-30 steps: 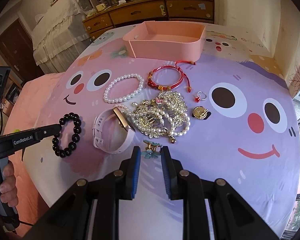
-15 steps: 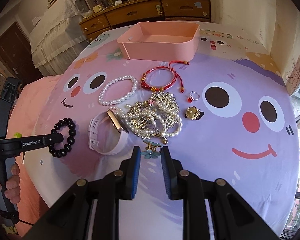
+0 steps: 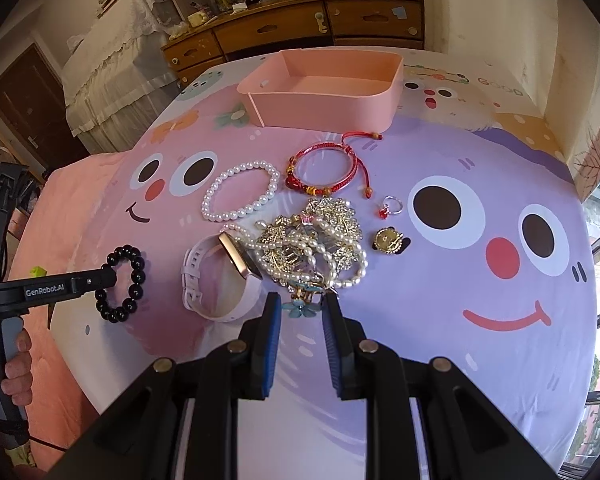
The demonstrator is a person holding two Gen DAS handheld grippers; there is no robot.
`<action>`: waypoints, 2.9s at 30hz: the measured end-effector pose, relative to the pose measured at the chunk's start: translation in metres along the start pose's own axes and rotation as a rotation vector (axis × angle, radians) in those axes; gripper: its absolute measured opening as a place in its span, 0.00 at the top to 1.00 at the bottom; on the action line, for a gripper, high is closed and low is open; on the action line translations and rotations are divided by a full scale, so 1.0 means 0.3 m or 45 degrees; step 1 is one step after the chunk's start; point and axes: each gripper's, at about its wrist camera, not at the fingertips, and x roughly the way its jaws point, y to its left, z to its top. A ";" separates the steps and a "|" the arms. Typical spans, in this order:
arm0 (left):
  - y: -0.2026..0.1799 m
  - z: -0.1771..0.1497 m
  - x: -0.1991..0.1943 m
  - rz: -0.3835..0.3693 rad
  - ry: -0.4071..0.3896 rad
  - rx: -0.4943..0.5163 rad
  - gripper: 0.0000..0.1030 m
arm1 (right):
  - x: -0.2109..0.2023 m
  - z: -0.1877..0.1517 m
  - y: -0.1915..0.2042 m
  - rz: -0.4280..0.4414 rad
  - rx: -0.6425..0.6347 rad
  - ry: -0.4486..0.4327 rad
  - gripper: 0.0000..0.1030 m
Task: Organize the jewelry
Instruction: 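Grasp the small blue butterfly clip with the right gripper while the left gripper lifts the bracelet, then carry the bracelet and clip over the pink tray and open both grippers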
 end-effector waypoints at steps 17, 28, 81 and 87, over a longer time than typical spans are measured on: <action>0.012 0.028 0.064 0.028 0.045 0.092 0.88 | -0.019 0.049 0.031 0.007 -0.030 -0.009 0.80; -0.107 0.201 -0.141 -0.096 -0.166 0.173 0.88 | -0.087 0.181 0.053 0.020 -0.023 -0.114 0.80; -0.368 0.498 -0.128 -0.310 -0.102 0.349 0.28 | -0.053 0.380 -0.113 -0.077 0.080 -0.148 0.61; -0.339 0.334 -0.106 -0.266 -0.019 0.358 0.26 | -0.079 0.289 -0.074 -0.056 -0.022 -0.069 0.61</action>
